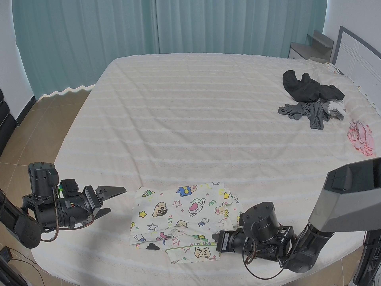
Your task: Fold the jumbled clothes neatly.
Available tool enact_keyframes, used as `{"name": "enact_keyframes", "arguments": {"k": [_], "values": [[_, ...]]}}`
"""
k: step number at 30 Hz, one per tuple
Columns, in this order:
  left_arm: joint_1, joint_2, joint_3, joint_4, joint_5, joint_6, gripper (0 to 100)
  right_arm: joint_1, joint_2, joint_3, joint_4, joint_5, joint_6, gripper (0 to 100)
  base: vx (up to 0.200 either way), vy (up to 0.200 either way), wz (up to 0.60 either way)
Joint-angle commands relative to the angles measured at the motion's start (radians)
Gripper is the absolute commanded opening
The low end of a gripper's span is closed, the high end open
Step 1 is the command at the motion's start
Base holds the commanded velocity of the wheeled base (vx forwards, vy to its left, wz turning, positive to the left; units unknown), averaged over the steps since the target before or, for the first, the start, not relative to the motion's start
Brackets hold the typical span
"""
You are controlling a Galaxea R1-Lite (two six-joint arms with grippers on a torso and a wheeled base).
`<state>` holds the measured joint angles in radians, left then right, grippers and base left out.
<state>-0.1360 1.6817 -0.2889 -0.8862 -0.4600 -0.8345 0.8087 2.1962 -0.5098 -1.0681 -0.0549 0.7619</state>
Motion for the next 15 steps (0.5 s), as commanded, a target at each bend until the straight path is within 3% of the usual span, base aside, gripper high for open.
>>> {"name": "enact_keyframes", "arguments": {"k": [1, 15], "values": [[0.001, -0.002, -0.001, 0.000, 0.000, 0.000, 100, -0.013, -0.070, 0.054, -0.001, 0.006, -0.009, 0, 0.000, 0.000, 0.00], [0.001, 0.006, -0.003, 0.000, 0.000, 0.000, 100, -0.080, -0.092, 0.140, 0.000, 0.078, -0.021, 0, 0.000, 0.000, 0.00]]}}
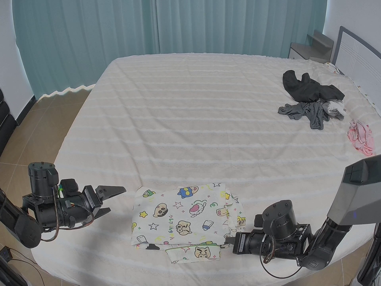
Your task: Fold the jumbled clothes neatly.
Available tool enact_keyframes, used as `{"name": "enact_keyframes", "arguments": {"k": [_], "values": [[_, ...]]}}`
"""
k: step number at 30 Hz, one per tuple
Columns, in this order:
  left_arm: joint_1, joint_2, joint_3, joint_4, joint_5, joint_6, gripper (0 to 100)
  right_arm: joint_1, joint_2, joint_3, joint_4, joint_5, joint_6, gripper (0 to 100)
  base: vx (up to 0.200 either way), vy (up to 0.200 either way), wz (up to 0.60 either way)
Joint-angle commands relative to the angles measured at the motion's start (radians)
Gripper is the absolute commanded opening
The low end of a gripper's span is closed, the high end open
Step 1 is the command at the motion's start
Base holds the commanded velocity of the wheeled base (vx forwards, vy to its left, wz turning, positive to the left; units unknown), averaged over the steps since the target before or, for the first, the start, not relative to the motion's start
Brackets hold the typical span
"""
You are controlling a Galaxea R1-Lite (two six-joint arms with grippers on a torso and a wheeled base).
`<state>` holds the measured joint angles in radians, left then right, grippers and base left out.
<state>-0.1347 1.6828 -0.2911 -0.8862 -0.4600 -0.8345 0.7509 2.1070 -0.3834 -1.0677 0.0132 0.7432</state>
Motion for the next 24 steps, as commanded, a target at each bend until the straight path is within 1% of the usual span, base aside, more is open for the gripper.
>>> {"name": "enact_keyframes", "arguments": {"k": [1, 9, 10, 12, 14, 19, 20, 21, 22, 24], "values": [[0.000, 0.005, 0.000, 0.000, 0.000, 0.000, 100, -0.022, -0.002, 0.014, 0.000, 0.010, -0.002, 0, 0.000, 0.000, 0.00], [0.000, 0.009, 0.000, 0.000, 0.000, 0.000, 100, -0.028, -0.013, 0.014, -0.002, 0.016, -0.005, 0, 0.000, 0.000, 0.00], [0.000, 0.023, 0.000, 0.000, 0.001, 0.000, 100, -0.033, -0.019, 0.011, -0.002, 0.016, -0.013, 100, 0.000, 0.000, 0.00], [0.000, 0.032, -0.002, 0.000, 0.001, 0.000, 100, -0.036, -0.024, 0.009, -0.003, 0.016, -0.030, 100, 0.000, 0.000, 0.00], [0.000, 0.043, -0.003, 0.000, 0.000, 0.000, 100, -0.056, -0.039, -0.003, -0.023, 0.014, -0.059, 100, 0.000, 0.000, 0.00], [0.006, 0.054, 0.001, 0.000, -0.037, -0.003, 100, -0.084, -0.078, -0.043, -0.038, 0.019, -0.065, 100, 0.000, 0.000, 0.00], [0.020, 0.057, 0.007, 0.000, -0.088, -0.003, 100, -0.088, -0.071, -0.086, -0.026, 0.019, -0.064, 100, 0.000, 0.000, 0.00], [0.021, 0.057, 0.009, 0.000, -0.092, -0.003, 100, -0.088, -0.070, -0.089, -0.025, 0.019, -0.064, 100, 0.000, 0.000, 0.00], [0.040, 0.057, 0.016, 0.000, -0.141, -0.002, 100, -0.088, -0.051, -0.121, -0.006, 0.019, -0.064, 100, 0.000, 0.000, 0.00], [0.060, 0.054, 0.020, 0.000, -0.186, -0.002, 100, -0.088, -0.027, -0.160, 0.006, 0.019, -0.059, 100, 0.000, 0.000, 0.00]]}}
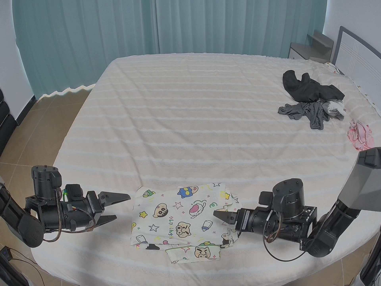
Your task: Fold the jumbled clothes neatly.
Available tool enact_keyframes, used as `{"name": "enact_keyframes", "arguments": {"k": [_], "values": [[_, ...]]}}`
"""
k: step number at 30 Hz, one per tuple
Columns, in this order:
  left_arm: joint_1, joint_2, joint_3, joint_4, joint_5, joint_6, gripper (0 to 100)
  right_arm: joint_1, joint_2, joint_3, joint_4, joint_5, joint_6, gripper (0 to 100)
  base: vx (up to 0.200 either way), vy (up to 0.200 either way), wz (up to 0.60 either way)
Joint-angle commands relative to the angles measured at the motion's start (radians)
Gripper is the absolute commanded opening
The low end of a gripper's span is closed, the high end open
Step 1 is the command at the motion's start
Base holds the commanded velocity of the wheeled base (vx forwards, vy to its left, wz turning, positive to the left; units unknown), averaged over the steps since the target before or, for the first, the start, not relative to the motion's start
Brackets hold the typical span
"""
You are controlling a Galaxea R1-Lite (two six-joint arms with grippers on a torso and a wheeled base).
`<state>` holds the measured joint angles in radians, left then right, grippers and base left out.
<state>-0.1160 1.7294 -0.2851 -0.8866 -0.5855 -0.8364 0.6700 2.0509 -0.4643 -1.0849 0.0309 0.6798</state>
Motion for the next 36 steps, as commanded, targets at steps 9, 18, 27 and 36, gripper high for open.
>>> {"name": "enact_keyframes", "arguments": {"k": [9, 18, 27, 36], "values": [[0.058, 0.010, 0.021, 0.000, -0.103, 0.003, 100, -0.009, 0.172, -0.177, 0.056, 0.003, 0.004, 100, 0.000, 0.000, 0.00], [0.059, 0.013, 0.021, 0.000, -0.103, 0.005, 100, -0.006, 0.218, -0.229, 0.062, 0.009, 0.003, 100, 0.000, 0.000, 0.00], [0.059, 0.016, 0.020, 0.000, -0.103, 0.005, 100, -0.004, 0.235, -0.243, 0.066, 0.009, 0.003, 100, 0.000, 0.000, 0.00], [0.058, 0.019, 0.020, 0.000, -0.103, 0.005, 100, 0.011, 0.259, -0.271, 0.076, 0.011, 0.000, 0, 0.000, 0.000, 0.00]]}}
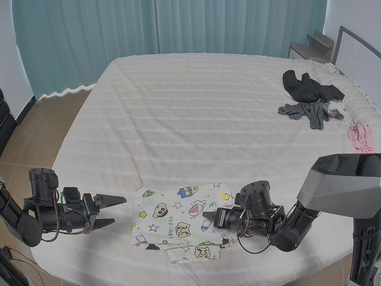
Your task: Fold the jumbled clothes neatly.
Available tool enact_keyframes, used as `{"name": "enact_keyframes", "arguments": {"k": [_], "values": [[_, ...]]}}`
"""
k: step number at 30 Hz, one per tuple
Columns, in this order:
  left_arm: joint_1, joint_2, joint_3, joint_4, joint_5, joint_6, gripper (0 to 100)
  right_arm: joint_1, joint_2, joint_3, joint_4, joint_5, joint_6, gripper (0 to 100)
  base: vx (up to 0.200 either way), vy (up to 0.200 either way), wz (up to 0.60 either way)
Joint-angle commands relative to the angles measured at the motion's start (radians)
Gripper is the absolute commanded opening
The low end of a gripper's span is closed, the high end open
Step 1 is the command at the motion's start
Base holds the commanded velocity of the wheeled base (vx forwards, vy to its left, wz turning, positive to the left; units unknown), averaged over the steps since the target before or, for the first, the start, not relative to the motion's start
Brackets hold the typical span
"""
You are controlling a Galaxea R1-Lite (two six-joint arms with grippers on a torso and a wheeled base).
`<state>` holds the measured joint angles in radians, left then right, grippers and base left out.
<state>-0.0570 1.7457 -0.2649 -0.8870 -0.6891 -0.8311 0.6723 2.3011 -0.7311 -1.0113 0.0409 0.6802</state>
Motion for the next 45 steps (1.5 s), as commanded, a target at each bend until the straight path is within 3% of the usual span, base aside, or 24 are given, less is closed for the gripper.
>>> {"name": "enact_keyframes", "arguments": {"k": [1, 16, 30, 31, 35, 39, 45], "values": [[-0.001, 0.001, 0.000, -0.001, 0.000, 0.000, 100, 0.009, 0.011, -0.002, 0.002, -0.001, -0.001, 0, 0.000, 0.000, 0.00], [0.003, 0.003, -0.002, -0.001, 0.000, 0.000, 100, -0.042, -0.065, 0.124, -0.015, -0.009, -0.005, 0, 0.000, 0.000, 0.00], [0.003, 0.029, -0.008, -0.001, 0.007, 0.006, 100, -0.033, -0.063, 0.133, -0.015, -0.012, -0.021, 0, 0.000, 0.000, 0.00], [0.003, 0.032, -0.008, -0.001, 0.010, 0.007, 100, -0.031, -0.063, 0.133, -0.015, -0.012, -0.021, 100, 0.000, 0.000, 0.00], [0.008, 0.055, -0.017, -0.009, 0.043, 0.035, 100, -0.037, -0.069, 0.140, -0.015, -0.024, -0.045, 100, 0.000, 0.000, 0.00], [0.032, 0.150, -0.043, -0.076, 0.106, 0.156, 100, -0.062, -0.071, 0.159, -0.015, -0.045, -0.059, 100, 0.000, 0.000, 0.00], [0.036, 0.302, -0.120, -0.087, 0.111, 0.279, 100, -0.091, -0.084, 0.177, -0.013, -0.045, -0.070, 100, 0.000, 0.000, 0.00]]}}
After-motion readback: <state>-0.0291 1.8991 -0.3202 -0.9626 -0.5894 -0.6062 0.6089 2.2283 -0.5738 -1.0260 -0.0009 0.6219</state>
